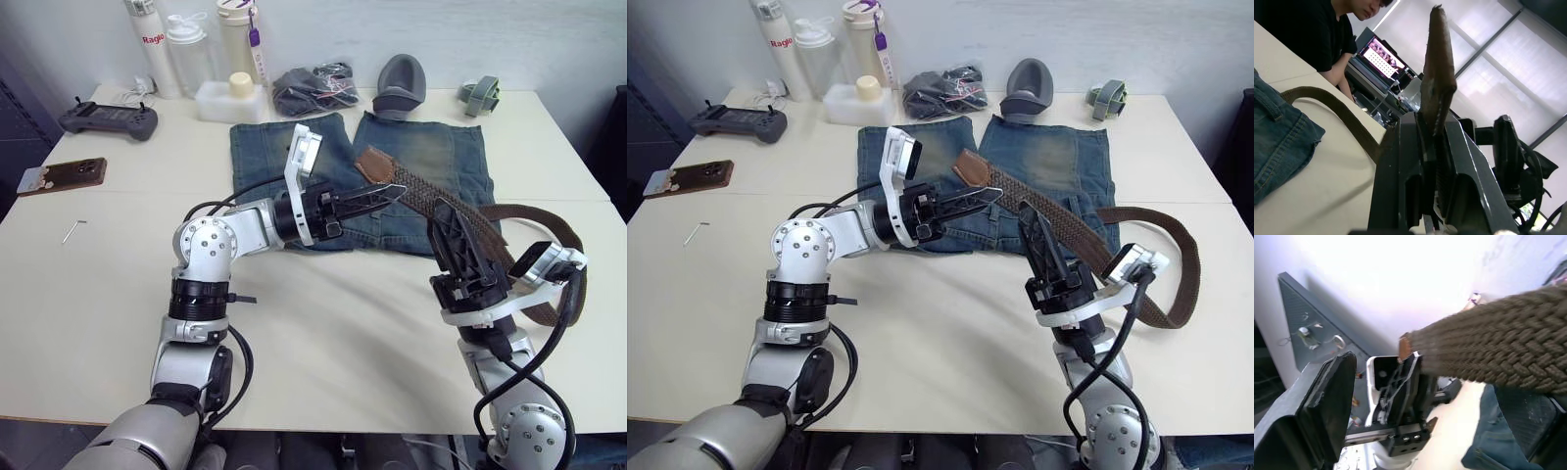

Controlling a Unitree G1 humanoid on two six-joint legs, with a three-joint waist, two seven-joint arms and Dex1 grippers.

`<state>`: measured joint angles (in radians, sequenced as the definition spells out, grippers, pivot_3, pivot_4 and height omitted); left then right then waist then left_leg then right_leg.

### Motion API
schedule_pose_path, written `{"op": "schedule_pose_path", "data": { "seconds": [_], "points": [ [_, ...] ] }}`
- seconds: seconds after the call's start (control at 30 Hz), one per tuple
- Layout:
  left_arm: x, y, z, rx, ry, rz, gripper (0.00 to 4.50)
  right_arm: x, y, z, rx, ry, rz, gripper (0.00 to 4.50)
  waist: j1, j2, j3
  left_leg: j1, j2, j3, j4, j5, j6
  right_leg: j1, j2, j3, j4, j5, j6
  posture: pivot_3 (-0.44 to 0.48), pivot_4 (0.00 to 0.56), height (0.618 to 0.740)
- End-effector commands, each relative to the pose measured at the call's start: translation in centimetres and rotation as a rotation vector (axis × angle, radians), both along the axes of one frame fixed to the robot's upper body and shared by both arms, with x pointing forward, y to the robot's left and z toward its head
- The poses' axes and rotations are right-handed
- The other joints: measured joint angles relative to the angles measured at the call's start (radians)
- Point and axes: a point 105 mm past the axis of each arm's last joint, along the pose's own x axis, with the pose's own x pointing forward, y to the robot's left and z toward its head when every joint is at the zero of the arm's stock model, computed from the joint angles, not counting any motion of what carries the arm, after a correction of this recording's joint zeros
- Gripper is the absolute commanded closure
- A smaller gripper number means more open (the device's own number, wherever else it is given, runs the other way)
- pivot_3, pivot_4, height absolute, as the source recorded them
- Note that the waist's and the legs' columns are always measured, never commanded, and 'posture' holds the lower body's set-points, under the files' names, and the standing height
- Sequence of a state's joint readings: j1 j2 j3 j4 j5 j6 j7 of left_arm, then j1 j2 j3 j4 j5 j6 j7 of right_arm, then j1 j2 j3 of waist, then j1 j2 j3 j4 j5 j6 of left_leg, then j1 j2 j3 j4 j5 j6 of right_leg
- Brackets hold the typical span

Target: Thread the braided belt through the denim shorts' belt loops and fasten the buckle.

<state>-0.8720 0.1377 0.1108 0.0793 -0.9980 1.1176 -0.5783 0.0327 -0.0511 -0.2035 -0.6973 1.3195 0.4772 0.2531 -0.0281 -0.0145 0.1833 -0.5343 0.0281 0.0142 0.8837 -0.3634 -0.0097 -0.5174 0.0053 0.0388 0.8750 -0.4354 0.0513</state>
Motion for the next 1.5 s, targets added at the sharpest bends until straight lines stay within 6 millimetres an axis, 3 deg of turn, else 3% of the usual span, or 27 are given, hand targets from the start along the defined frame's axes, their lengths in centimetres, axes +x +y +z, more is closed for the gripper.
{"op": "schedule_pose_path", "data": {
  "seconds": [0.03, 0.13, 0.23, 0.37, 0.83, 1.0, 1.13, 1.23, 1.3, 1.5],
  "points": [
    [-0.3, -0.2, 0.3, -0.001, -0.046, 0.023, 4.5, -0.2, 0.9, 0.3, -0.05, -0.033, 0.042, 0.29, -0.003, 0.0, 0.0, 0.0, 0.0, 0.0, 0.0, 0.0, 0.0, 0.0, 0.0, 0.0, 0.0, 0.0, 0.0, 0.0, 0.15, 0.656],
    [-0.1, -0.3, -0.1, 0.006, -0.032, 0.031, 4.5, 0.8, 1.4, -0.2, -0.098, -0.017, 0.021, 1.24, -0.004, 0.0, 0.0, 0.0, 0.0, 0.0, 0.0, 0.0, 0.0, -0.001, 0.001, 0.0, 0.002, -0.001, -0.001, 0.0, 0.15, 0.656],
    [-0.4, -0.2, -0.4, 0.014, -0.033, 0.014, 4.5, 1.8, 0.8, 0.2, -0.074, -0.025, -0.026, 2.77, -0.003, 0.0, 0.0, 0.0, 0.0, 0.0, 0.0, 0.0, 0.0, -0.001, 0.001, 0.0, 0.003, -0.001, -0.002, 0.0, 0.15, 0.656],
    [-0.6, -0.1, -0.8, 0.017, -0.032, 0.008, 4.5, 2.3, 0.1, 0.4, -0.054, -0.025, -0.062, 4.44, -0.001, 0.0, 0.0, 0.0, 0.0, 0.0, 0.002, 0.0, 0.0, -0.001, 0.0, 0.0, 0.003, -0.002, -0.001, 0.0, 0.15, 0.656],
    [0.2, 0.1, -0.9, 0.014, -0.055, 0.037, 4.5, 1.6, -2.6, 2.1, 0.096, -0.067, -0.097, 4.44, -0.002, 0.0, 0.0, -0.011, 0.0, -0.001, 0.012, -0.004, 0.001, -0.009, 0.0, -0.001, 0.009, -0.003, 0.0, 0.0, 0.15, 0.656],
    [2.2, 1.6, -0.3, 0.006, -0.065, 0.11, 2.38, 1.4, -4.2, 2.0, 0.082, -0.058, -0.139, 4.5, -0.002, 0.001, 0.0, -0.011, 0.0, -0.001, 0.012, -0.004, 0.002, -0.009, 0.0, -0.001, 0.01, -0.003, 0.001, 0.0, 0.15, 0.656],
    [3.1, 3.2, -0.2, 0.085, -0.217, 0.138, 1.12, 0.7, -6.9, 2.3, 0.024, -0.058, -0.22, 4.5, -0.002, 0.001, 0.0, -0.012, 0.0, 0.0, 0.012, -0.004, 0.002, -0.012, 0.0, 0.0, 0.011, -0.004, 0.001, 0.0, 0.15, 0.656],
    [3.8, 2.0, -3.0, 0.336, -0.504, 0.158, 0.03, -0.1, -8.8, 2.7, -0.089, -0.047, -0.288, 4.5, 0.003, 0.002, -0.001, -0.012, 0.0, 0.002, 0.012, -0.004, 0.002, -0.012, -0.001, 0.001, 0.012, -0.004, 0.0, 0.0, 0.15, 0.656],
    [4.7, -0.1, -5.6, 0.494, -0.702, 0.17, 0.03, -0.8, -9.8, 3.1, -0.191, -0.034, -0.34, 4.5, 0.014, 0.006, -0.004, -0.012, -0.001, 0.003, 0.011, -0.005, 0.002, -0.012, -0.002, 0.001, 0.011, -0.004, 0.001, 0.0, 0.15, 0.656],
    [4.2, -6.1, -7.3, 0.511, -1.004, 0.086, 0.03, -2.1, -10.2, 3.0, -0.327, 0.01, -0.408, 4.5, 0.024, 0.006, -0.004, -0.016, -0.002, 0.009, 0.014, -0.011, 0.015, -0.013, -0.005, 0.002, 0.01, -0.007, 0.006, 0.0, 0.15, 0.656]
  ]
}}
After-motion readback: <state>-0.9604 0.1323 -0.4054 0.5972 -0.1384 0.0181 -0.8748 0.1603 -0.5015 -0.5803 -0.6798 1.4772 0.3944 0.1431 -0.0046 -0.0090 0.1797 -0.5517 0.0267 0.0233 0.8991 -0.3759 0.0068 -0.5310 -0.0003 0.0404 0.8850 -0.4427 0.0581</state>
